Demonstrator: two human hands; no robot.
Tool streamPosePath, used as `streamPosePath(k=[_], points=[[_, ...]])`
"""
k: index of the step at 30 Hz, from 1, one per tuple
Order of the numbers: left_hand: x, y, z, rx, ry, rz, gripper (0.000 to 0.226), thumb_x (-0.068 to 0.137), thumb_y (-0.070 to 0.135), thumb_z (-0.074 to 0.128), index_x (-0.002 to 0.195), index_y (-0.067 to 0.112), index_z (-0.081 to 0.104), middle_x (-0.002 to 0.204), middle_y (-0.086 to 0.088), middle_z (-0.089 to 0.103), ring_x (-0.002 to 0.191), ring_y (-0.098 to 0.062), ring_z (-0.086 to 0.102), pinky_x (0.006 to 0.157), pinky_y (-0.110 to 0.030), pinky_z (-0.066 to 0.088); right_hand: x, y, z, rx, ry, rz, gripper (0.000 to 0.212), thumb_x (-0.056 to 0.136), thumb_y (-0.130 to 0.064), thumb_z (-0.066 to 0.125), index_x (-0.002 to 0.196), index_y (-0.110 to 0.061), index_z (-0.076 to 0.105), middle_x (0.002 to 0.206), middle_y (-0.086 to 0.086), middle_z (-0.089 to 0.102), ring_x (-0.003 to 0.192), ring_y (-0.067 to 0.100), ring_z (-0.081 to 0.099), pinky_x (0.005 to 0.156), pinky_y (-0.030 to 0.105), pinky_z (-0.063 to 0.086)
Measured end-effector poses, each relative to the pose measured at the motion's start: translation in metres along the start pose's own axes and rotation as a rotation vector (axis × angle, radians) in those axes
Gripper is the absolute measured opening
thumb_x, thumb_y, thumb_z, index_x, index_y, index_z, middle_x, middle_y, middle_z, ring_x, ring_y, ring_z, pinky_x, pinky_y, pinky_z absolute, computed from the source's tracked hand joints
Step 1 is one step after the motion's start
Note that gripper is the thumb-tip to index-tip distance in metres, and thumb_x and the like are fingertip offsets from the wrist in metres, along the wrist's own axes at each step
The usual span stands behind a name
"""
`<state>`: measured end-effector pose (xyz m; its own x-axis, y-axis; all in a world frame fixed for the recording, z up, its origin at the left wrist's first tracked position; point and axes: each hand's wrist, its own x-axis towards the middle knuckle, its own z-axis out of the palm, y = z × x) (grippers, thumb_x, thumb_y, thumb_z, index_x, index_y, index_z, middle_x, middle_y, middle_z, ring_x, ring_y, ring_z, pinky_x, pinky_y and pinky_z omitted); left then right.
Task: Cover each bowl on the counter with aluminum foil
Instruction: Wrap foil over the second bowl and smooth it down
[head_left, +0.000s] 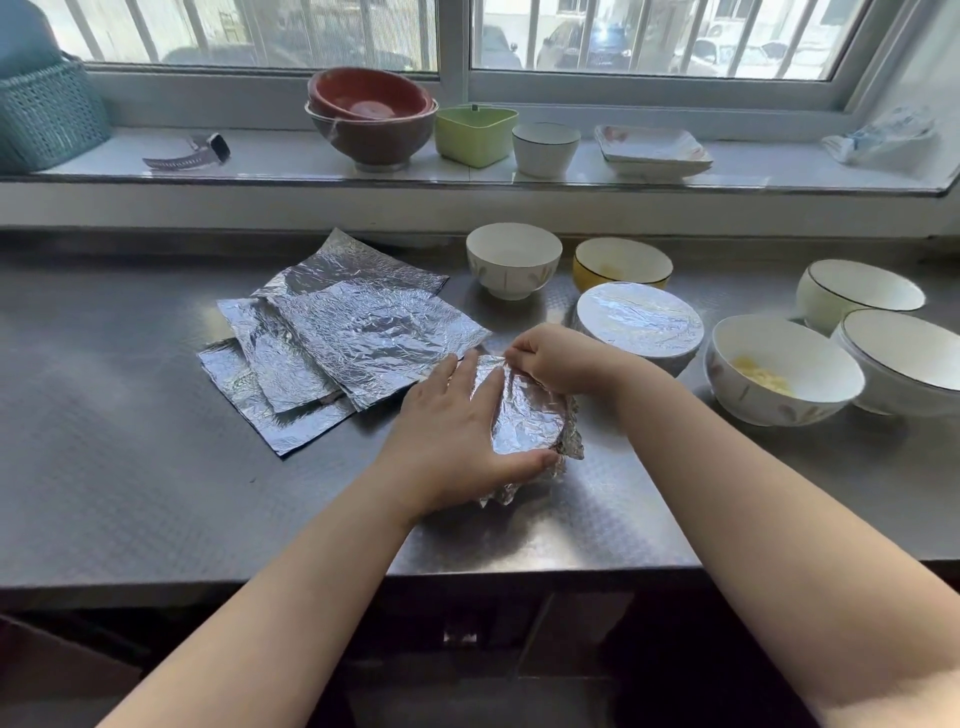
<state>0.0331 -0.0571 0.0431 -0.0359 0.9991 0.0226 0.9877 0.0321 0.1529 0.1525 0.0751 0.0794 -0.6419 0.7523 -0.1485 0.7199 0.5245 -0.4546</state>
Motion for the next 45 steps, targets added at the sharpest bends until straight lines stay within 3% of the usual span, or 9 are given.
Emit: streamPosePath(k=[5,9,19,23,27,31,38,42,45], points=[[0.0,0.001,-0.001,-0.011,-0.01,-0.007,0.123,0.052,0.095,0.013,0.155,0.027,0.011,0.165,-0.002,-0.001,0.15,-0.022,-0.002,0.121,-0.045,0.01,-0.007,0.009,0.004,0.323,-0.068,0.105,0.046,0.102,-0.04,0.045,0.097,0.002,0.063,0.086,0.011,0.059,0.077,0.018,0.049,0.068,0.031,0.037],[0.0,0.0,0.0,-0.005,-0.006,-0.001,0.121,0.054,0.095,0.015,0.155,0.027,0.012,0.165,-0.003,0.001,0.15,-0.022,-0.002,0.121,-0.045,0.01,-0.012,0.02,0.017,0.749,-0.116,0.214,0.049,0.092,-0.048,0.055,0.107,-0.003,0.067,0.109,0.023,0.069,0.092,0.029,0.059,0.086,0.044,0.043],[-0.002,-0.001,-0.003,0.007,0.001,0.018,0.119,0.056,0.095,0.017,0.155,0.028,0.014,0.164,-0.002,0.002,0.15,-0.021,0.0,0.121,-0.044,0.012,-0.021,0.028,0.029,1.02,-0.154,0.268,0.046,0.102,-0.045,0.041,0.11,-0.006,0.065,0.1,0.008,0.075,0.093,0.02,0.071,0.092,0.037,0.053],[-0.003,-0.001,-0.004,0.002,-0.009,0.017,0.12,0.055,0.095,0.017,0.155,0.028,0.014,0.164,-0.002,0.002,0.15,-0.021,0.0,0.121,-0.044,0.011,-0.028,0.026,0.017,0.844,0.063,0.257,0.043,0.104,-0.038,0.04,0.11,-0.004,0.067,0.11,0.015,0.071,0.089,0.018,0.066,0.069,0.025,0.049],[-0.003,0.0,-0.005,-0.007,-0.014,0.014,0.122,0.054,0.095,0.016,0.155,0.028,0.014,0.165,-0.002,0.001,0.15,-0.021,-0.001,0.121,-0.044,0.01,-0.033,0.014,-0.001,0.615,0.334,0.082,0.037,0.103,-0.027,0.047,0.107,0.003,0.067,0.11,0.021,0.07,0.105,0.033,0.066,0.095,0.046,0.052],[-0.002,-0.002,-0.005,-0.003,0.001,0.017,0.122,0.054,0.095,0.016,0.156,0.026,0.012,0.165,-0.002,0.002,0.15,-0.021,0.0,0.121,-0.043,0.011,-0.043,-0.009,0.017,0.222,0.276,-0.064,0.031,0.103,-0.018,0.041,0.105,0.005,0.064,0.091,0.015,0.066,0.086,0.032,0.059,0.08,0.038,0.046],[-0.004,0.0,-0.004,-0.022,-0.003,0.021,0.122,0.054,0.093,0.016,0.156,0.026,0.009,0.164,-0.001,0.002,0.15,-0.02,-0.001,0.119,-0.043,0.012,-0.044,-0.018,0.03,0.387,0.251,0.021,0.037,0.105,-0.016,0.034,0.126,0.007,0.052,0.11,0.017,0.063,0.098,0.025,0.056,0.096,0.041,0.044],[-0.002,-0.001,-0.003,-0.013,-0.008,0.021,0.123,0.054,0.095,0.017,0.156,0.026,0.008,0.164,0.0,0.001,0.149,-0.019,-0.002,0.119,-0.043,0.011,-0.039,-0.011,0.028,0.694,0.185,0.108,0.037,0.105,-0.028,0.038,0.123,-0.005,0.06,0.118,0.014,0.065,0.093,0.021,0.059,0.082,0.033,0.048],[-0.002,-0.001,-0.003,-0.013,-0.013,0.016,0.124,0.054,0.095,0.016,0.156,0.026,0.006,0.164,0.0,-0.001,0.149,-0.019,-0.003,0.12,-0.043,0.01,-0.035,-0.004,0.032,0.898,0.151,0.177,0.031,0.105,-0.029,0.038,0.116,-0.013,0.062,0.088,-0.002,0.059,0.071,0.013,0.053,0.053,0.016,0.044]])
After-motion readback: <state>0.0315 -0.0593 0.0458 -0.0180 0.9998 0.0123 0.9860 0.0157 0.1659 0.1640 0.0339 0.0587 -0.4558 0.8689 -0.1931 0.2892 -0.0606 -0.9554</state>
